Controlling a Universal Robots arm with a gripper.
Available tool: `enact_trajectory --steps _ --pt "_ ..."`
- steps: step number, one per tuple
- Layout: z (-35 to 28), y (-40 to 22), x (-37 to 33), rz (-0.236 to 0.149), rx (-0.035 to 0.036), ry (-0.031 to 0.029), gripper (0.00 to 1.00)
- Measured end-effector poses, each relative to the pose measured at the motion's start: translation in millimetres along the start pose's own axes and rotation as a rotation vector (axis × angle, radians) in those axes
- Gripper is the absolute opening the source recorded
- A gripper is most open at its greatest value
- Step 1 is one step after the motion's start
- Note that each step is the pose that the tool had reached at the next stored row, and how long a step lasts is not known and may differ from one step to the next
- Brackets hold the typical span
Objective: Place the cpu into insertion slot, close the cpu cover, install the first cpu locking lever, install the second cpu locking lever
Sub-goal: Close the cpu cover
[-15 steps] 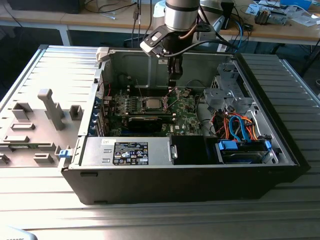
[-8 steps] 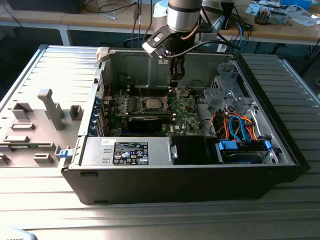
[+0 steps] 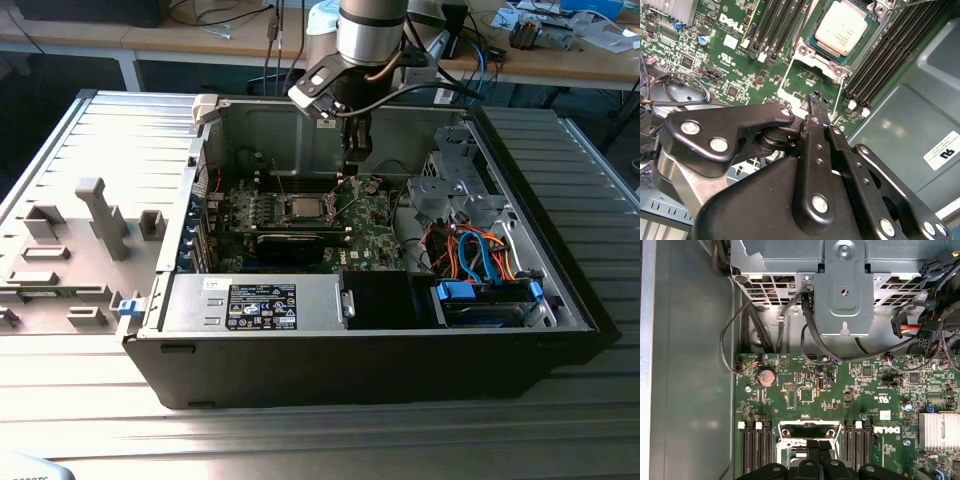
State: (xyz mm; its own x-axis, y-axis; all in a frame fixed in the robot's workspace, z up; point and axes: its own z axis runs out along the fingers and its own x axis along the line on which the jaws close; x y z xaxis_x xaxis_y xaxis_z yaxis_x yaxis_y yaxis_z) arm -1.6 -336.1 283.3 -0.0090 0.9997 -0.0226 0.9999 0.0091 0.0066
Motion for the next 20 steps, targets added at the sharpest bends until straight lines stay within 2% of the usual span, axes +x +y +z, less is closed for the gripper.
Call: enact_trajectory --steps 20 --pt "2.2 6.7 0.0 0.0 0.0 0.0 0.11"
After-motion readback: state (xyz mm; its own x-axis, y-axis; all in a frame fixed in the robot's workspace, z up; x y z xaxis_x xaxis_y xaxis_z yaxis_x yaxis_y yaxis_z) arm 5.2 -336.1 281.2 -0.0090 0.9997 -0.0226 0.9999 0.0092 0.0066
